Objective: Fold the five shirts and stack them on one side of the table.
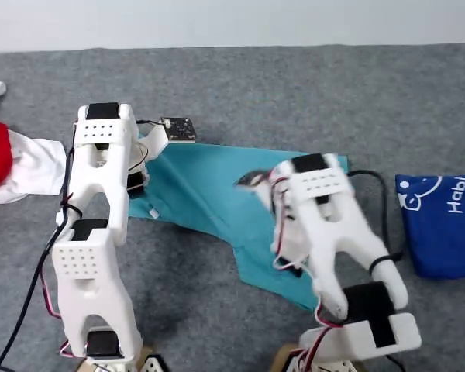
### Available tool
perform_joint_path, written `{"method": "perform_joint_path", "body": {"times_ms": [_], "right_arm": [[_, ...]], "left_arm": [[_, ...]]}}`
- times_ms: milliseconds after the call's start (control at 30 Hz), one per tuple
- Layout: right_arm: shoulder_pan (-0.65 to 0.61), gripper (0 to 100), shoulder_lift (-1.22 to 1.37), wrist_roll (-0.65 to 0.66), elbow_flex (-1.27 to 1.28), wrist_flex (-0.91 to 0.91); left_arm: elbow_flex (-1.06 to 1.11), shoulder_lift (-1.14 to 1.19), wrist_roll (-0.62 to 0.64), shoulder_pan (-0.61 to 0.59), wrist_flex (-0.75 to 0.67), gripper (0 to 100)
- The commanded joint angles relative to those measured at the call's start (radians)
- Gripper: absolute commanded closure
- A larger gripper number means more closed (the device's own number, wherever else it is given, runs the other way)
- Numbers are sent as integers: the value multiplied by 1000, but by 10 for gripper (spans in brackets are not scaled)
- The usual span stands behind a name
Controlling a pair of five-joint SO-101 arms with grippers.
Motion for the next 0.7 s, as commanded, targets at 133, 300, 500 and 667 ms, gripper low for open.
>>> {"method": "perform_joint_path", "body": {"times_ms": [133,300,500,667], "right_arm": [[84,515,-47,-238,-123,-70],[130,515,-48,-391,-121,-125],[162,515,-45,-485,-121,-318],[163,515,-45,-502,-115,-417]], "left_arm": [[-145,-83,247,-20,25,997],[-351,-83,559,-55,26,997],[-587,-83,941,-110,29,997],[-631,-130,1013,-100,29,997]]}}
